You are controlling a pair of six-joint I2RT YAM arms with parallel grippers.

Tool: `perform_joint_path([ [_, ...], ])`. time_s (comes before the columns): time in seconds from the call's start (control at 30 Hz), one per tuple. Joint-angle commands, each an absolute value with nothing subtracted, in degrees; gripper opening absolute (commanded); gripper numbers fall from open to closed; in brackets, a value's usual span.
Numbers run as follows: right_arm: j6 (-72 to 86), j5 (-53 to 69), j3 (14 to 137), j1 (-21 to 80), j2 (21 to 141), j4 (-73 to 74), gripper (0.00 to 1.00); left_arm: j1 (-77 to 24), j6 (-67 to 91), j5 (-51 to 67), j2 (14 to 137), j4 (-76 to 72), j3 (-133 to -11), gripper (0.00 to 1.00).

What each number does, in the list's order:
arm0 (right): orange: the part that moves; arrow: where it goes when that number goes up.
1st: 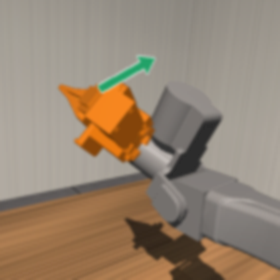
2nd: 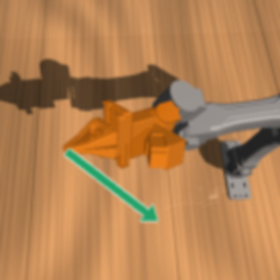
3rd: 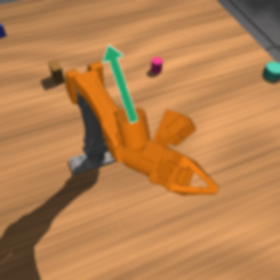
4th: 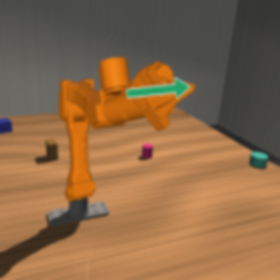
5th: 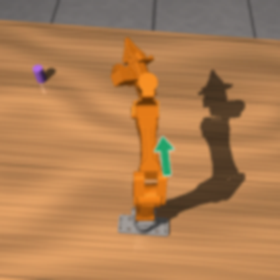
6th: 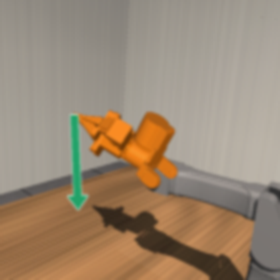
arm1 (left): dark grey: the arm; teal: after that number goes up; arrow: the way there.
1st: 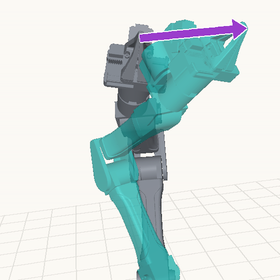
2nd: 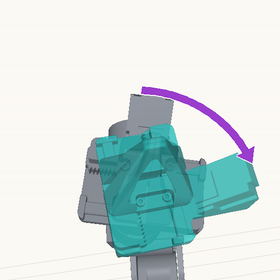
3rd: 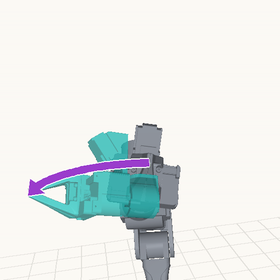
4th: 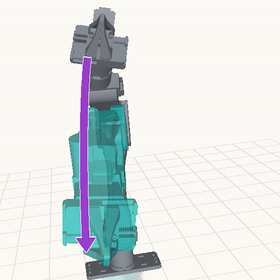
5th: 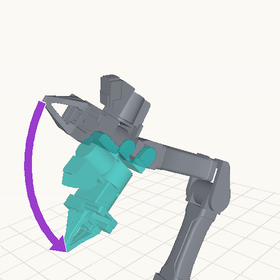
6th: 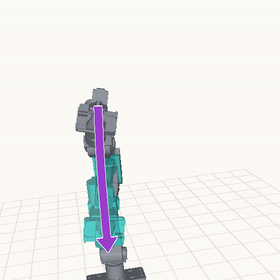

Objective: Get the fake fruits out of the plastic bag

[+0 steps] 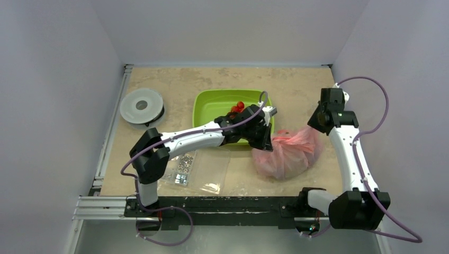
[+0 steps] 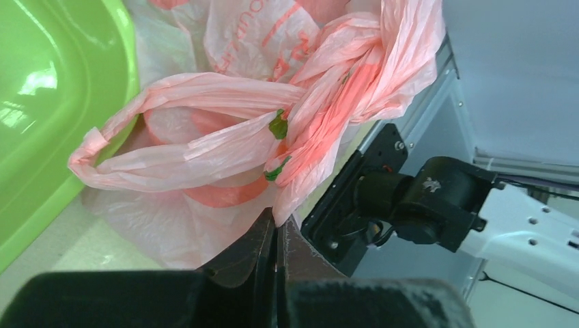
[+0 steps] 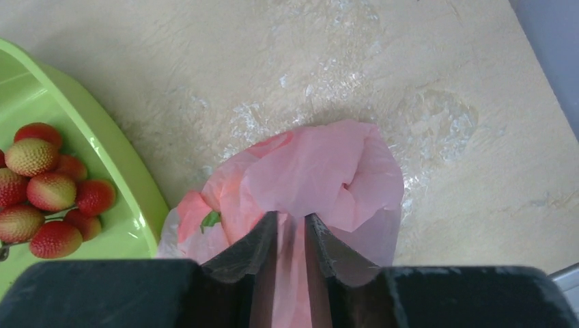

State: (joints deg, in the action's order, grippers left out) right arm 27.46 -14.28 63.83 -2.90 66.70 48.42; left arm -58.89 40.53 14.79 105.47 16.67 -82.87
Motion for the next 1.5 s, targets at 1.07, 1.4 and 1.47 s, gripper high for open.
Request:
perform_joint_path([
  [1.07,39.6,3.5,49.2,-2.8,49.5,44.4,0.11,-58.8,41.6,15.9,110.0,12.7,-85.9,0.0],
  [1.4,28.5,7.4,54.8,-2.9,53.1,44.0,0.0,-58.9,36.6,11.6,105.1,18.2,-85.2,0.51],
  [1.47,27.9,8.0,54.7,-2.9,52.6,43.9,0.0,-58.7,35.3,11.8,105.3,19.0,-87.6,0.63],
])
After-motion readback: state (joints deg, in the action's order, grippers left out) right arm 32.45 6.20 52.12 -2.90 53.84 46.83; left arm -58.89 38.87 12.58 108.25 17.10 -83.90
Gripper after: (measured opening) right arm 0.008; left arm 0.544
